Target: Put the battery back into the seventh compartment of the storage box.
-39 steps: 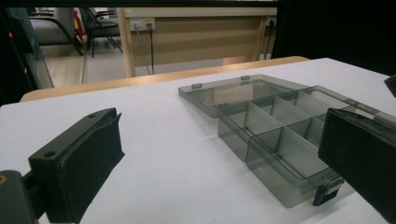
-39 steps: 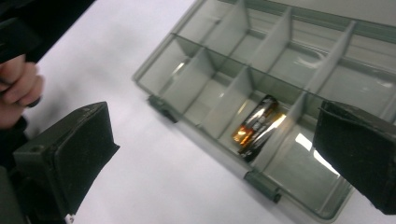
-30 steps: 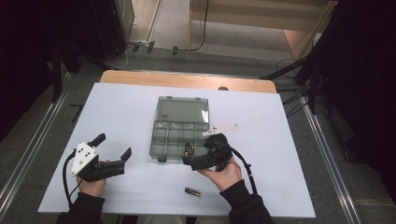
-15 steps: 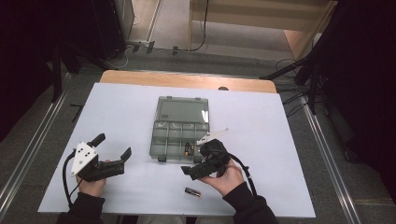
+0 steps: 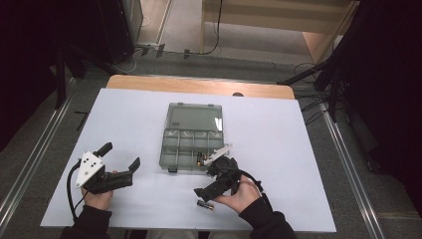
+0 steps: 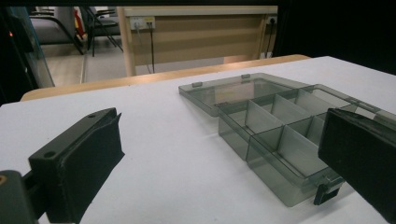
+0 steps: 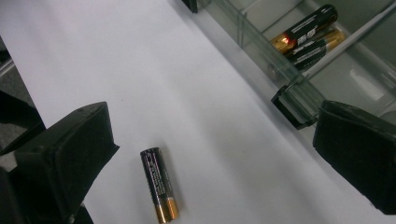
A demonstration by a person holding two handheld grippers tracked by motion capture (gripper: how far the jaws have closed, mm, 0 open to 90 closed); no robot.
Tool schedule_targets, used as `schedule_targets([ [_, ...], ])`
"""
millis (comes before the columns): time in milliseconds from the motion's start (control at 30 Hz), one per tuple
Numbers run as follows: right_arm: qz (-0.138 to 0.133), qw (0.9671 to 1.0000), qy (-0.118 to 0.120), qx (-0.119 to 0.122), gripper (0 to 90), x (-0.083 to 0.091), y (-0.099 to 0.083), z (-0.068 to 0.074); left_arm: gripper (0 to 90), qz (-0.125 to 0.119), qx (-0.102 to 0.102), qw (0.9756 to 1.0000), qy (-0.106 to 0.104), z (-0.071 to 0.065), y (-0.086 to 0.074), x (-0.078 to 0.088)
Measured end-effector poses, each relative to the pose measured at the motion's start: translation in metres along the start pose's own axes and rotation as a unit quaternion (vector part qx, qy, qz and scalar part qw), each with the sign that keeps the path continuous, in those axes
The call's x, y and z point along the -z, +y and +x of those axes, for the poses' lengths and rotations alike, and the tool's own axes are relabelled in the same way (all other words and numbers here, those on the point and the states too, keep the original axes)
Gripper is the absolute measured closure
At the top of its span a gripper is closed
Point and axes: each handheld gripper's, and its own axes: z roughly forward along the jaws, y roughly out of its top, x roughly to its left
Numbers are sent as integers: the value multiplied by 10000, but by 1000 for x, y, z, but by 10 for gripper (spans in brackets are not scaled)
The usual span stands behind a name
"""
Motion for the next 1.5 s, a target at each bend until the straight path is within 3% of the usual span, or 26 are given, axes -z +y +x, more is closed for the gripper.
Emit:
schedule_targets([
  [300,448,9982,87,387,0,-8,-1,9,0,4,-1,10000,4,0,0,0],
  [500,959,9926,-99,732,1,-16,-3,22,0,19,-4,10000,-10,0,0,0],
  [700,1118,9893,-146,927,63,-18,-2,27,0,19,-3,10000,-15,0,0,-1],
  [767,1192,9885,-102,929,127,-18,-3,29,0,24,6,10000,-20,0,0,-1],
  [900,1394,9840,-205,1093,240,-20,-4,33,0,41,-7,10000,-33,0,0,-1],
  [967,1452,9818,-129,1217,329,-21,-5,35,0,48,-12,10000,-38,0,0,-1],
  [1033,1632,9775,-106,1335,462,-23,-5,39,0,38,6,10000,-31,0,0,-1],
  [1067,1632,9775,-106,1335,462,-23,-5,39,0,38,6,10000,-31,0,0,-1],
  [1167,1883,9692,-179,1578,634,-25,-6,45,0,30,8,10000,-15,1,0,-1],
  [1200,1951,9685,-271,1526,702,-26,-5,49,0,25,12,10000,-12,1,0,-1],
  [1300,1962,9681,-300,1528,758,-28,-4,48,0,26,-2,10000,-19,1,0,-1],
  [1333,2052,9685,-330,1369,774,-27,-4,49,0,25,-2,10000,-25,0,0,-1],
  [1500,2056,9687,-315,1356,779,-27,-4,49,0,37,8,10000,-10,1,0,-1],
])
